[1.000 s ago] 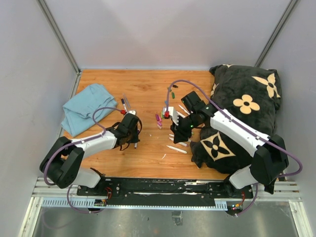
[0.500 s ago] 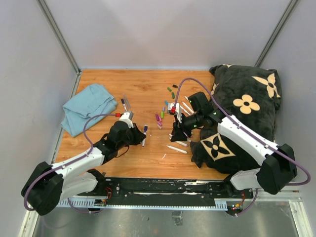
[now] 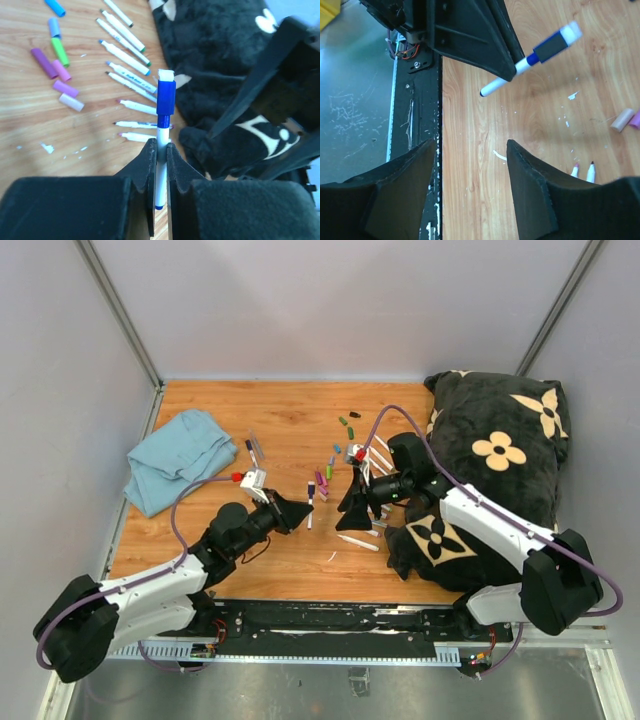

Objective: Open the pen caps
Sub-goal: Pick up the pen from the center of the board.

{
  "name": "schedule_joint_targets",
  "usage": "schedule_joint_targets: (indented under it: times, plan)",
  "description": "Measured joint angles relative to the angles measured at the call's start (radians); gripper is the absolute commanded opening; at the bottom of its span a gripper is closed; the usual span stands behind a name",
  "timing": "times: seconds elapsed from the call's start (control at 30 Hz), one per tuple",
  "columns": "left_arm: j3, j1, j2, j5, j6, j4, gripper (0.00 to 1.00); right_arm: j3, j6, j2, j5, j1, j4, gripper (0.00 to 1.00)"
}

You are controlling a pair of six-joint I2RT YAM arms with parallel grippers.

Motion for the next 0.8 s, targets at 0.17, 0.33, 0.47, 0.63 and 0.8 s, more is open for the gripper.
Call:
schedule_joint_targets:
  times: [0.17, 0.33, 0.47, 0.63, 0.8]
  plan:
    - [-0.005, -0.058, 0.009, -0.057, -0.023, 0.104, 0.0, -0.049, 0.11, 0.007, -0.034, -0.017, 0.109, 0.67]
    - [-0.005, -0.135, 0.048, -0.142, -0.036, 0.2, 0.0, -0.095, 0.254, 0.019, -0.052, -0.017, 0.258, 0.67]
    - [-0.005, -0.184, 0.103, -0.206, -0.049, 0.277, 0.0, -0.122, 0.351, 0.023, -0.052, -0.017, 0.351, 0.65]
    - [0.001, -0.222, 0.175, -0.27, -0.07, 0.341, 0.0, -0.145, 0.434, 0.029, -0.038, -0.016, 0.428, 0.57]
    - [0.013, -0.251, 0.205, -0.325, -0.084, 0.382, 0.0, -0.145, 0.472, 0.043, -0.013, -0.016, 0.435, 0.52]
